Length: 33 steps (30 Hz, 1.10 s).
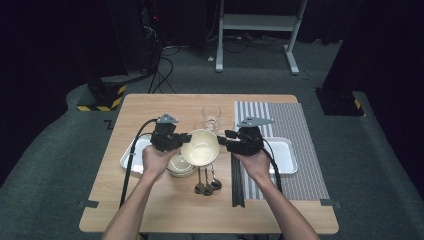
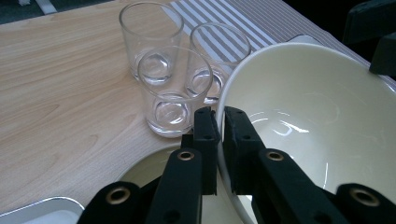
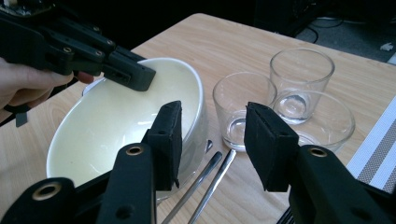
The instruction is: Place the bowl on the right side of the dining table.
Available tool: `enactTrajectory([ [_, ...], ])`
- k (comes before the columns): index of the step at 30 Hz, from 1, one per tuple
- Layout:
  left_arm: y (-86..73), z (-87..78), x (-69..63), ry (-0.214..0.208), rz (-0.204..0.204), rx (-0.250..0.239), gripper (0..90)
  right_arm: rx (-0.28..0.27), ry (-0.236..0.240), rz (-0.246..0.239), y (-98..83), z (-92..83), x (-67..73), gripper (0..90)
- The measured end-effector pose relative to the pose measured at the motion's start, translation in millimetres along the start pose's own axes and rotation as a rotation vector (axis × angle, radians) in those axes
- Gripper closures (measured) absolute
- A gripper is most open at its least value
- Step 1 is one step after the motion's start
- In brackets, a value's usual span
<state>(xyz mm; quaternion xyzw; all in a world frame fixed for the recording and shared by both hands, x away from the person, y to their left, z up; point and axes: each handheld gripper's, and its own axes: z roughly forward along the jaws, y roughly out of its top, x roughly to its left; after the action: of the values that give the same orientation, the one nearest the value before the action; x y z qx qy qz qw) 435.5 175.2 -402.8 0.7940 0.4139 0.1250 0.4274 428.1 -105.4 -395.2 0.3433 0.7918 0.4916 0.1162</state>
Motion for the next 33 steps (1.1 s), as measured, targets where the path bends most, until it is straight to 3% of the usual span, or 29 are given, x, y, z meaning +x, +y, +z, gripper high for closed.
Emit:
enactTrajectory([
  [11, 1.8, 2.1, -3.4, 0.003, 0.005, 0.0, 84.2, 0.086, -0.004, -0.033, 3.3, 18.3, 6.2, 62.9],
  [26, 2.5, 3.3, -4.1, -0.001, 0.003, 0.001, 84.1, 0.162, -0.058, -0.036, 7.5, 37.7, 10.7, 74.3],
  [33, 5.6, 4.3, -10.0, 0.012, 0.034, 0.013, 84.1, 0.203, -0.069, -0.042, 6.5, 42.5, 10.6, 75.2],
])
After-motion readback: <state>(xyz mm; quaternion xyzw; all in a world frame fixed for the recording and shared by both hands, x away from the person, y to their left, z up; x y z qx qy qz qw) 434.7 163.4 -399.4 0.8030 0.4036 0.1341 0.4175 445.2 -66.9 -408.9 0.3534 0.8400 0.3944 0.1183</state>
